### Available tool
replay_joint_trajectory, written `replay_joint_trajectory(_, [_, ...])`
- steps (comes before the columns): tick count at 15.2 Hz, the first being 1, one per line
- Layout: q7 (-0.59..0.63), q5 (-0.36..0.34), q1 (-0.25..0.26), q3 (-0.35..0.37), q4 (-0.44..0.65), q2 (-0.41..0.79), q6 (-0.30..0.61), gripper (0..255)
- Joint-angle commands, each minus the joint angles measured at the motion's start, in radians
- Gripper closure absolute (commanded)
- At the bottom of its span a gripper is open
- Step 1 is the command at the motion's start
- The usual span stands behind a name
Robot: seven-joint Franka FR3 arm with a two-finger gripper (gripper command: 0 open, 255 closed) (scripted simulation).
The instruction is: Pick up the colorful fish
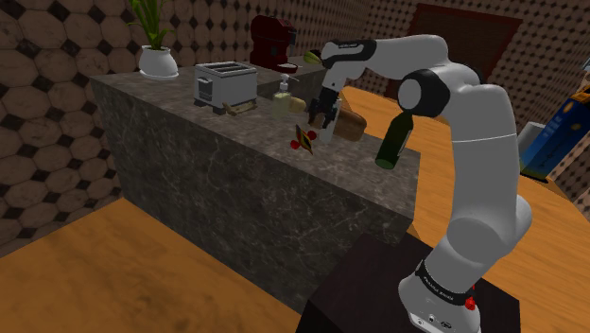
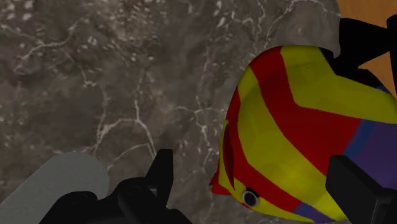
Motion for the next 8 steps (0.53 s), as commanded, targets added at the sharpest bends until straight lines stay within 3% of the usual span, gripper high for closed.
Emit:
replay_joint_trajectory(1, [-0.007,0.004,-0.001,0.002,-0.008,0.013,0.019,0])
replay_joint_trajectory(7, [-0.023,0.01,0.003,0.004,-0.049,0.026,0.069,0])
replay_joint_trajectory(8, [-0.021,0.009,0.006,0.004,-0.054,0.022,0.071,255])
